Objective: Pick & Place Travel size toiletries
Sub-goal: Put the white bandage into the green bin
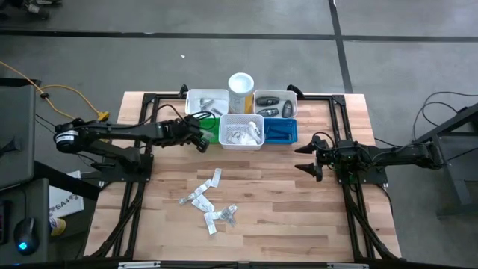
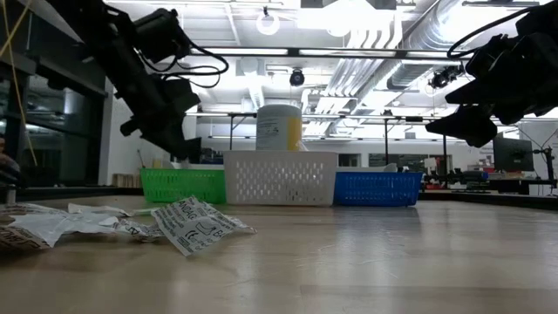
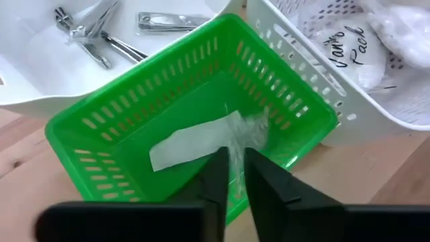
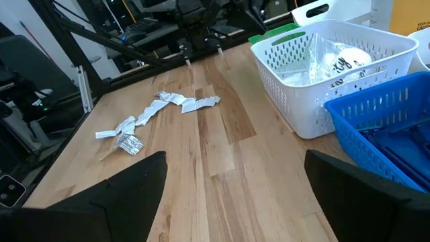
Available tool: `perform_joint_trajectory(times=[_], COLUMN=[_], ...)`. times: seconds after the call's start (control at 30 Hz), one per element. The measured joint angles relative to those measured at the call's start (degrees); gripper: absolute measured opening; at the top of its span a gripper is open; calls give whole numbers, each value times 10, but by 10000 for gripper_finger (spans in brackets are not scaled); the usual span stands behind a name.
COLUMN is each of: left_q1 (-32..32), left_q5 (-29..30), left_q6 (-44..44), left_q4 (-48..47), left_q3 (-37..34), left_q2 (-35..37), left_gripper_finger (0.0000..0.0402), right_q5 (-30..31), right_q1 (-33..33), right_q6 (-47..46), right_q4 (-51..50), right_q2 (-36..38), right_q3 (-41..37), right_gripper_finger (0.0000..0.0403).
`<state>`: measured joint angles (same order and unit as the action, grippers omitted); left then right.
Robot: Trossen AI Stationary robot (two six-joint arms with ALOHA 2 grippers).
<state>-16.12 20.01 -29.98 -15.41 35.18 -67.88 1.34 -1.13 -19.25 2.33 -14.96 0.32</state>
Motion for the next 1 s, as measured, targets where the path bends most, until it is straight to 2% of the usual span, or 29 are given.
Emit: perform_joint_trajectory(times=[0.2, 0.3, 0.53, 0.67, 0.87, 1.0], left_q1=[1, 28, 140, 192, 228, 230], left_q5=[0, 1, -3, -38, -110, -154], left_q6=[2, 25, 161, 270, 382, 412], left_q4=[-6, -11, -6, -3, 85, 145], left_q3=[0, 0, 0, 0, 0, 0], left_q2=[1, 2, 1, -18, -78, -116], left_gripper_finger=[129, 153, 161, 161, 163, 188], right_q5=[0, 0, 0, 0, 0, 0], right_q1=[0, 0, 0, 0, 0, 0], right_q6=[0, 0, 0, 0, 0, 0], right_q4=[0, 0, 0, 0, 0, 0], right_q2=[0, 0, 0, 0, 0, 0], right_q3=[0, 0, 0, 0, 0, 0], right_gripper_finger=[346, 346, 346, 346, 346, 346])
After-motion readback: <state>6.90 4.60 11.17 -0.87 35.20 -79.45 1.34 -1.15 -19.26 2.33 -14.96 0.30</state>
